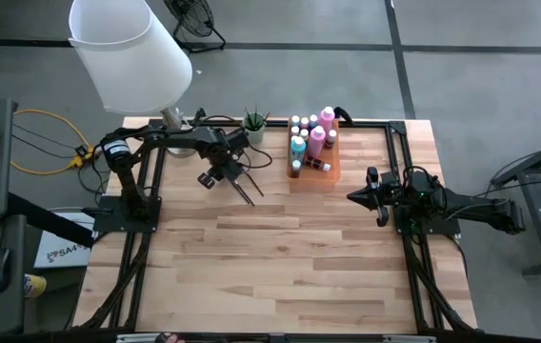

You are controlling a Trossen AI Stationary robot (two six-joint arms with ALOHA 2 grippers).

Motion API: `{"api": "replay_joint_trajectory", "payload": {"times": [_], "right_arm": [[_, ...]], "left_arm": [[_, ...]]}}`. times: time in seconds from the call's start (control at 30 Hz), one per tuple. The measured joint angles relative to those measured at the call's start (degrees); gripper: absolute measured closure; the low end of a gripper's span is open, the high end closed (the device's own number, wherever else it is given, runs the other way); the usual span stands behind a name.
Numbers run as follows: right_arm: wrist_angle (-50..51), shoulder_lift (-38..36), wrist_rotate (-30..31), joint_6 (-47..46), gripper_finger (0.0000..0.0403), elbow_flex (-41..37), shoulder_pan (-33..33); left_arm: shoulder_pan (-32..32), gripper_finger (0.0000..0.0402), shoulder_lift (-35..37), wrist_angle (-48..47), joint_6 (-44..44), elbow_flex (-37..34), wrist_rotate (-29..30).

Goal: Pick & Place Paint Supplies
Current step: Put the black paint brush into the green cup

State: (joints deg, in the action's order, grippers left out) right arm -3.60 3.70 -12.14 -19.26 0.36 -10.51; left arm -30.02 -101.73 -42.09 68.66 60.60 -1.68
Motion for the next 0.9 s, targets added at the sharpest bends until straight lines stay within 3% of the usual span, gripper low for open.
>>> {"api": "replay_joint_trajectory", "payload": {"times": [0.27,0.9], "right_arm": [[0.0,-0.01,0.0,0.01,0.0401,-0.01,0.0],[0.0,0.0,0.0,0.02,0.0401,-0.01,-0.02]], "left_arm": [[0.01,0.033,-0.04,-0.28,0.01,-0.08,-1.43],[0.09,0.0333,-0.11,-0.1,-2.28,-0.08,-2.45]]}}
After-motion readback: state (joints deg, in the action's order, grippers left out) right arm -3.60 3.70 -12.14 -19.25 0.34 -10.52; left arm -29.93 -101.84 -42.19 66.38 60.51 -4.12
